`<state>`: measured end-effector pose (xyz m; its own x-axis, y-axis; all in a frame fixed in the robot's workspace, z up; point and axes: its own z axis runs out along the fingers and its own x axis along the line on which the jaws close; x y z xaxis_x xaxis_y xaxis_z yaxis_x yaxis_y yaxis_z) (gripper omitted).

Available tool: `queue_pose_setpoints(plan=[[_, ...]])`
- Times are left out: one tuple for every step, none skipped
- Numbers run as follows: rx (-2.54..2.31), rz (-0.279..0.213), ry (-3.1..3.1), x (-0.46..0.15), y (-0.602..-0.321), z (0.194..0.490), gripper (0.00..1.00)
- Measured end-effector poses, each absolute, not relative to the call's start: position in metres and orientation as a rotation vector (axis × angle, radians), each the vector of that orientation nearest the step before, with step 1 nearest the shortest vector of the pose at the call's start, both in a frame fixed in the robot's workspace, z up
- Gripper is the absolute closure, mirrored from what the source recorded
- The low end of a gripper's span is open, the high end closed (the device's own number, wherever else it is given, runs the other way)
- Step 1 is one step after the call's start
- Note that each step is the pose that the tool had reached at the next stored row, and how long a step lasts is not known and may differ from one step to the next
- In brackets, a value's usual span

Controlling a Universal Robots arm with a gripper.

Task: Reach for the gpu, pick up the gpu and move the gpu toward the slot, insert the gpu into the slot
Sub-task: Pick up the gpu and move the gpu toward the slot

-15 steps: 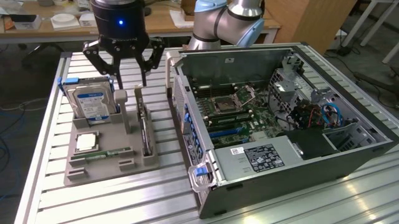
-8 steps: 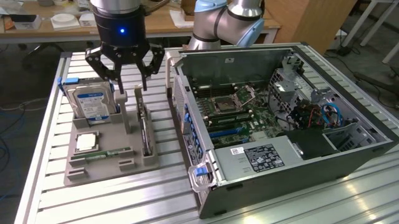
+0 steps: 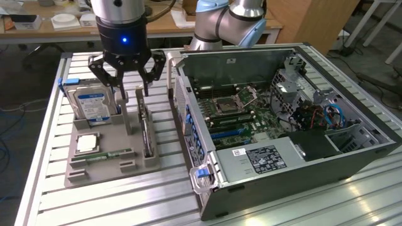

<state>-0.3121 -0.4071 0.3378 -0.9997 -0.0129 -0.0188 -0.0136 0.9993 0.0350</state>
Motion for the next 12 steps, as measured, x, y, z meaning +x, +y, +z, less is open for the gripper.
queue_pose_setpoints(plan=[[-0.021, 0.055, 3.122, -0.312, -0.407, 0.336, 0.47], [-0.021, 0.055, 3.120, -0.312, -0.407, 0.334, 0.47], [-0.021, 0.055, 3.119, -0.312, -0.407, 0.333, 0.47], [-0.021, 0.055, 3.117, -0.312, -0.407, 0.331, 0.47], [-0.021, 0.055, 3.116, -0.312, -0.407, 0.330, 0.47], [-0.021, 0.055, 3.115, -0.312, -0.407, 0.328, 0.47], [-0.021, 0.055, 3.114, -0.312, -0.407, 0.326, 0.47], [-0.021, 0.055, 3.113, -0.312, -0.407, 0.324, 0.47], [-0.021, 0.055, 3.113, -0.312, -0.407, 0.322, 0.47], [-0.021, 0.055, 3.112, -0.312, -0.407, 0.320, 0.47], [-0.021, 0.055, 3.112, -0.312, -0.407, 0.319, 0.47], [-0.021, 0.055, 3.112, -0.312, -0.407, 0.317, 0.47]])
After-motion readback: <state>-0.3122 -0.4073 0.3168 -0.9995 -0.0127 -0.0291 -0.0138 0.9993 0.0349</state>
